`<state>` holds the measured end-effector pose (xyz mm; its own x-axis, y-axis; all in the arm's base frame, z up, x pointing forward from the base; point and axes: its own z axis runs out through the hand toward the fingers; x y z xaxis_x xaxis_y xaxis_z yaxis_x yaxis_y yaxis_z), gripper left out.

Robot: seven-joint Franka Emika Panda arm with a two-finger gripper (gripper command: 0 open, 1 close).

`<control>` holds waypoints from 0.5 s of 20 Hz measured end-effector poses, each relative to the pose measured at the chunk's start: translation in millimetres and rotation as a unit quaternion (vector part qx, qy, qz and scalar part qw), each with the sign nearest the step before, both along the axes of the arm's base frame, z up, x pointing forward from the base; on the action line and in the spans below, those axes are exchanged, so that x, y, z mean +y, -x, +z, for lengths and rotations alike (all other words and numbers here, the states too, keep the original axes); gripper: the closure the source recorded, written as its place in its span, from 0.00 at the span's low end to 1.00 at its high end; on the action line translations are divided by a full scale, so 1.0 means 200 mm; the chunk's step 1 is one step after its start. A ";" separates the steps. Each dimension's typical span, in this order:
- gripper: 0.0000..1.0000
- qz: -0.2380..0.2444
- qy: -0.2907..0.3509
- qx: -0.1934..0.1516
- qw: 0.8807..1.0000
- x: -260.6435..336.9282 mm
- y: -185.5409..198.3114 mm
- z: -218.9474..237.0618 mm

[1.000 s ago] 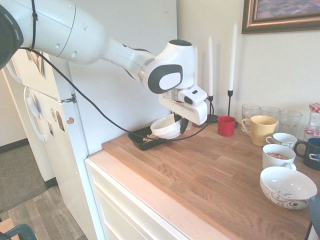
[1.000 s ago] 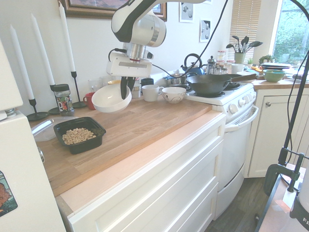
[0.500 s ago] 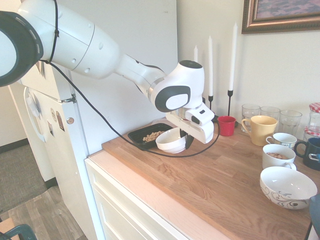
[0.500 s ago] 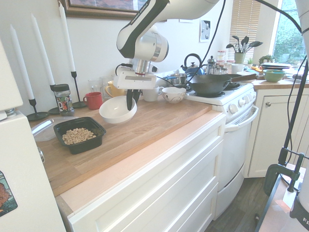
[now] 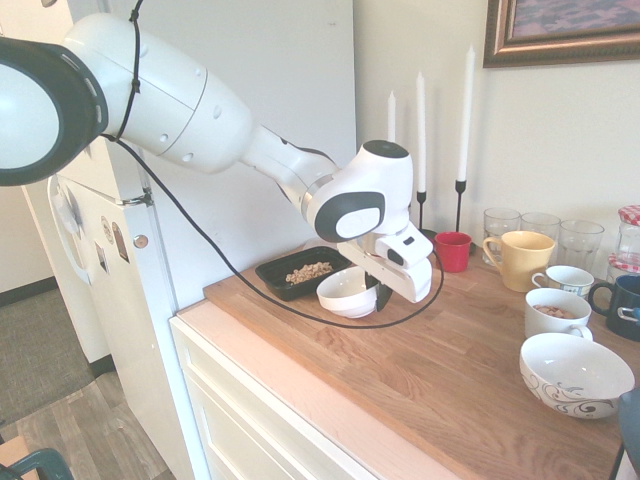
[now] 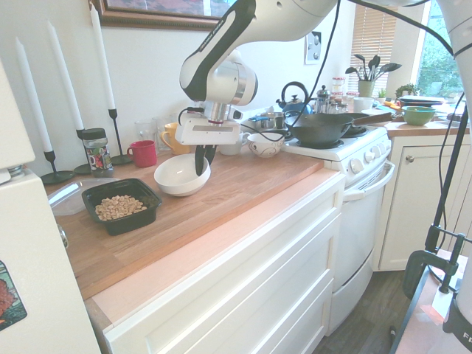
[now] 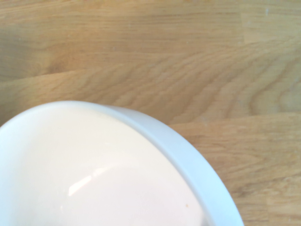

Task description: Put the cereal into the box

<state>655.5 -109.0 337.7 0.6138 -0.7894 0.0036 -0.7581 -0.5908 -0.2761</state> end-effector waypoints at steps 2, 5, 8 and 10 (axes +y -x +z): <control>0.00 -0.004 -0.001 0.001 1.000 -0.01 0.00 -0.02; 0.00 -0.009 -0.005 0.003 1.000 -0.02 0.00 -0.04; 0.00 -0.013 -0.003 0.005 1.000 -0.04 -0.01 -0.10; 0.00 -0.012 -0.002 0.005 1.000 -0.04 -0.01 -0.11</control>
